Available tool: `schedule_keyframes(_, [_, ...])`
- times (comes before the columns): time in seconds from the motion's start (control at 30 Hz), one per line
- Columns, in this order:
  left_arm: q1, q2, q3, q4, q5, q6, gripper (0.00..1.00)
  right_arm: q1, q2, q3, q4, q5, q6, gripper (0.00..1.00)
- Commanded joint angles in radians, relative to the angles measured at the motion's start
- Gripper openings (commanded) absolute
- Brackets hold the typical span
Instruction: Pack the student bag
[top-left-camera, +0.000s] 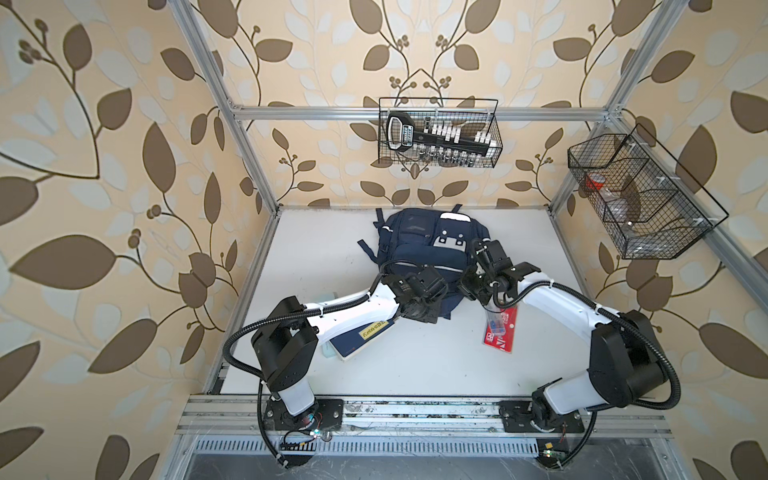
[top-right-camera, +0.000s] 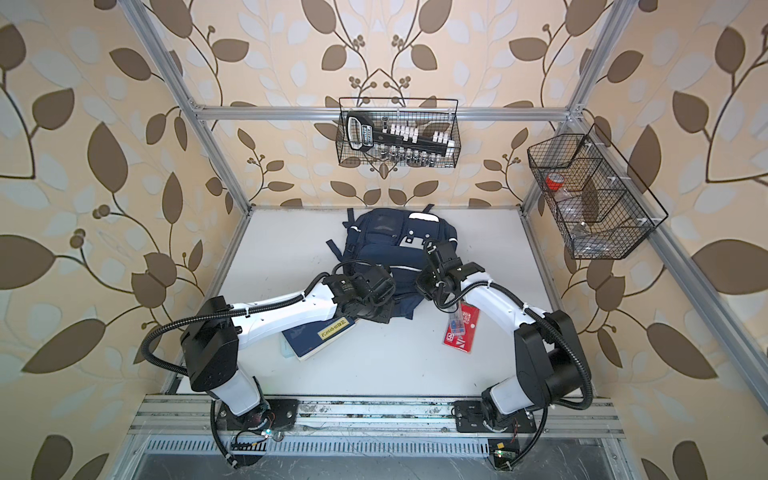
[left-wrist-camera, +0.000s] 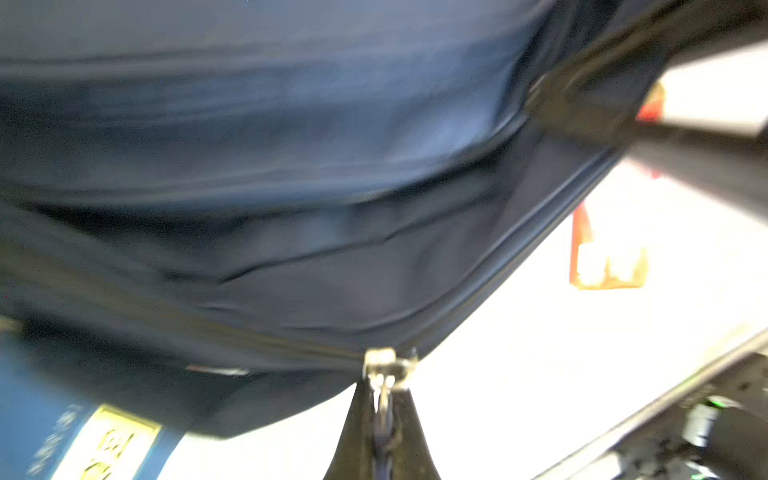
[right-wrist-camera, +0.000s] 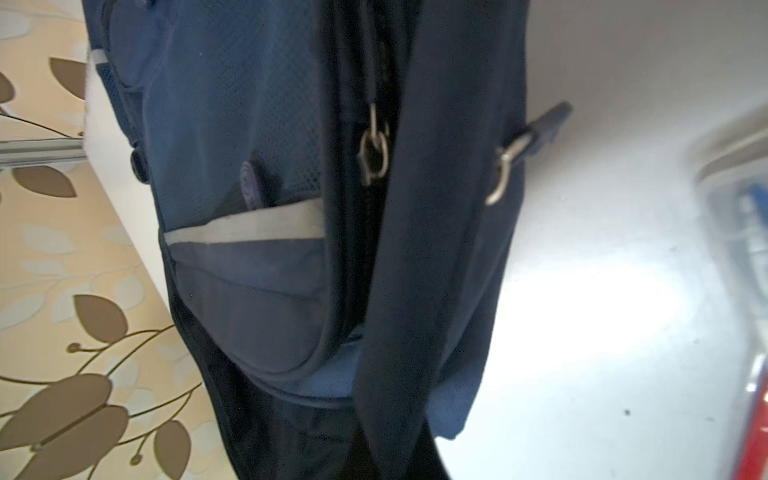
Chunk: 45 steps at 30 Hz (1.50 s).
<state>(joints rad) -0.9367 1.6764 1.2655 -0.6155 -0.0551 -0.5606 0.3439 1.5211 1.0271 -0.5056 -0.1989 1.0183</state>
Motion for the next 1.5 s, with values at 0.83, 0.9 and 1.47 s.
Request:
schedule_keyframes(0.83, [0.022,-0.007,0.034,0.051,0.208,0.059,0.00,0.090,-0.219,-0.171,0.021,0.064,0.120,0.78])
schedule_keyframes(0.9, [0.022,-0.013,0.028,0.048,0.194,0.060,0.00,0.089,-0.186,-0.175,0.034,0.057,0.129,0.75])
schedule_keyframes(1.47, [0.024,-0.006,-0.024,0.084,0.123,0.030,0.00,0.088,-0.368,-0.163,-0.196,0.133,0.031,0.72])
